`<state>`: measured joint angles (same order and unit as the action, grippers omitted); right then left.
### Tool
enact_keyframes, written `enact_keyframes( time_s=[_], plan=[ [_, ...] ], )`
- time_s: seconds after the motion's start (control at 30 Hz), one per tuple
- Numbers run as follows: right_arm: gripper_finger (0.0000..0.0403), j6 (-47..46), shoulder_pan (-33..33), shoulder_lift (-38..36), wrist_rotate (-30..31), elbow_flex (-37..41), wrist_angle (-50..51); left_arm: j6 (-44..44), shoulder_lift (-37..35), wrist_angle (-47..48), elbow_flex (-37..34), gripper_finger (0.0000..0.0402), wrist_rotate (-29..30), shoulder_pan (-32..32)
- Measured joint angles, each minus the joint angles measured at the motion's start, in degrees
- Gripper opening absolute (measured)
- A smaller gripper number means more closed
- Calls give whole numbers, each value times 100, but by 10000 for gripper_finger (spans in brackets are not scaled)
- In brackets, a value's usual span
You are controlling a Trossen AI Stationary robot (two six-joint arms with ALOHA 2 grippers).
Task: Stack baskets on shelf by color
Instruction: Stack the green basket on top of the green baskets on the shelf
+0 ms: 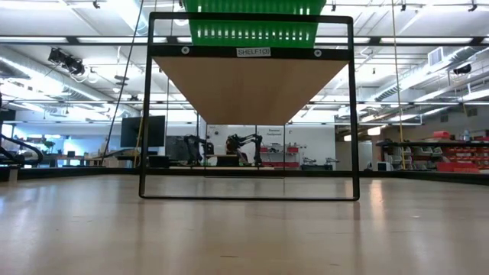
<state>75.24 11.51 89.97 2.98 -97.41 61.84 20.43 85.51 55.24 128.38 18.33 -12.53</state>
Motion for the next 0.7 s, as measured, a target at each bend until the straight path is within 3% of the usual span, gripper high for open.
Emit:
enact_keyframes(
  time_s=[0.7],
  plan=[
    [17, -4, -155, 0, -155, 0, -9, 0, -2, 6, 0, 19, 6, 2]
  ],
)
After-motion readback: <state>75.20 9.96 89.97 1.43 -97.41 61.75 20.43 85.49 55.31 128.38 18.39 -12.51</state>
